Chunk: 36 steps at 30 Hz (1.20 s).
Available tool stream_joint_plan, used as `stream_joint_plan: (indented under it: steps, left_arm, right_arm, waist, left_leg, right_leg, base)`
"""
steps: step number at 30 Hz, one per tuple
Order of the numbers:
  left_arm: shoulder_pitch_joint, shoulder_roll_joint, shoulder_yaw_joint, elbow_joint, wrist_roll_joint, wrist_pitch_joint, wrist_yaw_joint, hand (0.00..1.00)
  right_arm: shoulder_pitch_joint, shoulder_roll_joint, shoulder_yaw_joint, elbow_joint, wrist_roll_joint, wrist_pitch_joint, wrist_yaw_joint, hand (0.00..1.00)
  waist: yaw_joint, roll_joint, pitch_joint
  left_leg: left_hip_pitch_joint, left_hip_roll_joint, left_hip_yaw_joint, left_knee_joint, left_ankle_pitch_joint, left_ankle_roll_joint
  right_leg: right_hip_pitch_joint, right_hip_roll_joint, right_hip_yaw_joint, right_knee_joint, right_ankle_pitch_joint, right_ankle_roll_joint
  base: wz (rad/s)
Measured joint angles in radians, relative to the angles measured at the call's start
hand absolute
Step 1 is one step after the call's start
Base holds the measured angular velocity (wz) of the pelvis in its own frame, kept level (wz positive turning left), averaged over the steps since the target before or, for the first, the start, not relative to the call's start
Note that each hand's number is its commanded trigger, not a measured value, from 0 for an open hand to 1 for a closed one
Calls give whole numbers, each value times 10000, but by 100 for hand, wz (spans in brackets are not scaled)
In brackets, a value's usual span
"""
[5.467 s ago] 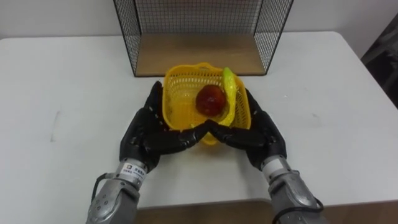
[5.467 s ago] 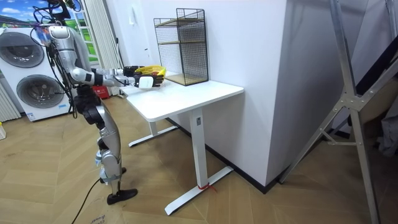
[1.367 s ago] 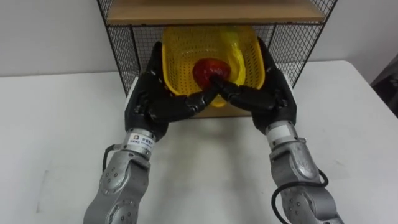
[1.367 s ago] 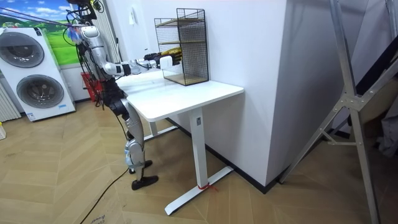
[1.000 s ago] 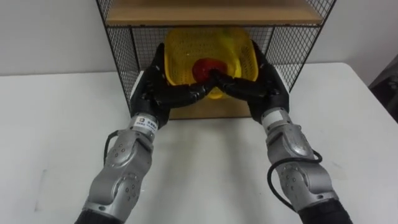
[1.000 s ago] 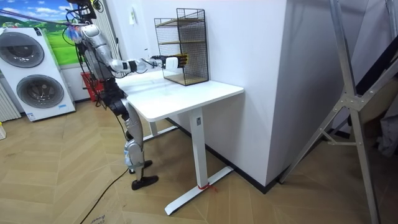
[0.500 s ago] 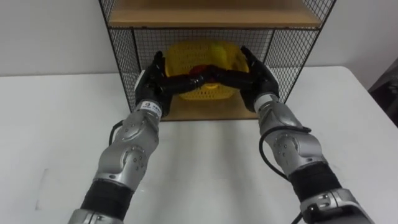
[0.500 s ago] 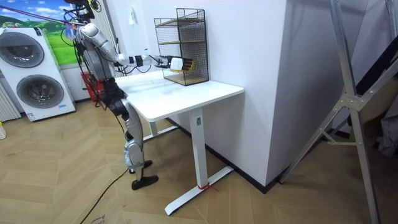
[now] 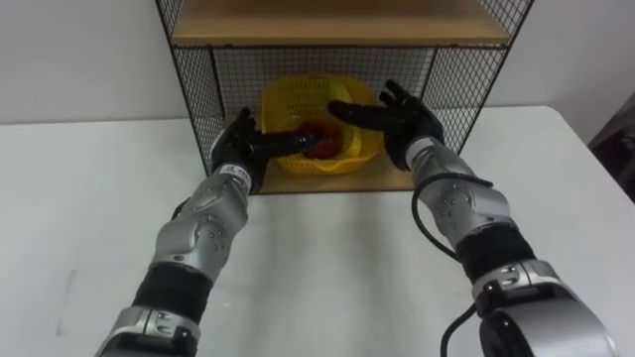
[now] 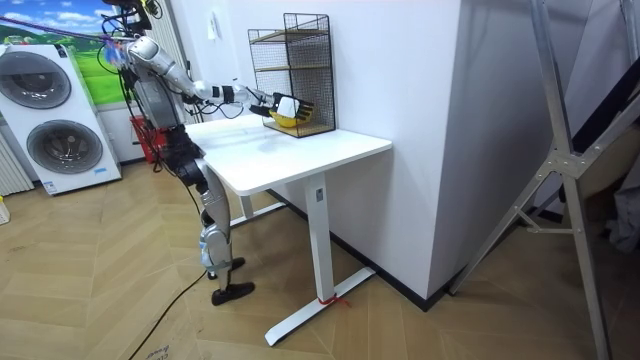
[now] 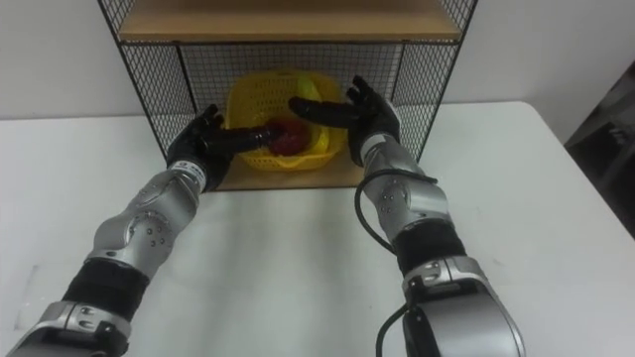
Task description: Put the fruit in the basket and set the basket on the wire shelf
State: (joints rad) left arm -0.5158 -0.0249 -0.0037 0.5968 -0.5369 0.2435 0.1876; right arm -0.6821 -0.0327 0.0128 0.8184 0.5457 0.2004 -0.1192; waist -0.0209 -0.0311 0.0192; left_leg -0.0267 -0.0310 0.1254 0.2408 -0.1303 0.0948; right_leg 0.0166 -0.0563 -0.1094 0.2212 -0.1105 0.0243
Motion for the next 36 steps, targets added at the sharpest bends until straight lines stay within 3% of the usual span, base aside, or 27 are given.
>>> stream_joint_plan:
  steps: [11,16,23,25,28,31,36]
  left_arm:
    - [-22,198,388,325,717,115,-486,0]
    - [60,503,299,94,832,196,-525,0]
    - [1309,697,119,-2859,1383,206,-752,0]
    - [2044,778,121,-4106,1491,189,-846,0]
    - [2657,782,64,-4823,1891,176,-967,0]
    - [3432,851,-144,-5599,2353,30,-1134,0]
    - [4244,874,-269,-5932,2244,-125,-1714,0]
  right_arm:
    - [2,-36,-53,-54,-97,123,580,0]
    - [488,-239,45,-1012,-682,61,857,0]
    - [3206,-726,48,-4317,-1810,60,845,0]
    - [3826,-773,33,-5447,-2470,61,657,0]
    - [4012,-806,36,-5997,-3008,58,646,0]
    - [4746,-755,77,-6969,-3620,-263,754,0]
    - [5884,-749,71,-7657,-3798,-278,769,0]
  waist:
    - [2,55,-39]
    - [-27,183,-149]
    - [20,132,-208]
    - [25,68,-251]
    - [54,-58,-342]
    - [46,-52,-345]
    - [241,-16,-321]
  left_leg:
    - [-1,3,2,1,2,-5]
    - [-108,8,10,-11,23,-26]
    - [-37,6,-7,-47,34,-49]
    - [42,4,69,-76,27,-63]
    - [275,27,72,-170,7,-142]
    - [442,50,27,-206,3,-187]
    - [445,40,39,-202,0,-185]
  right_leg:
    - [-91,2,9,18,-2,-7]
    - [-175,7,5,76,-2,-12]
    - [-144,6,20,95,-42,-43]
    - [-267,-13,96,246,-175,-53]
    - [-71,36,134,183,-195,-75]
    - [193,71,89,-28,-168,-37]
    - [177,56,108,-14,-210,-14]
  base:
    - [0]
    - [0]
    - [-2]
    - [-10]
    - [-4]
    - [3]
    - [0]
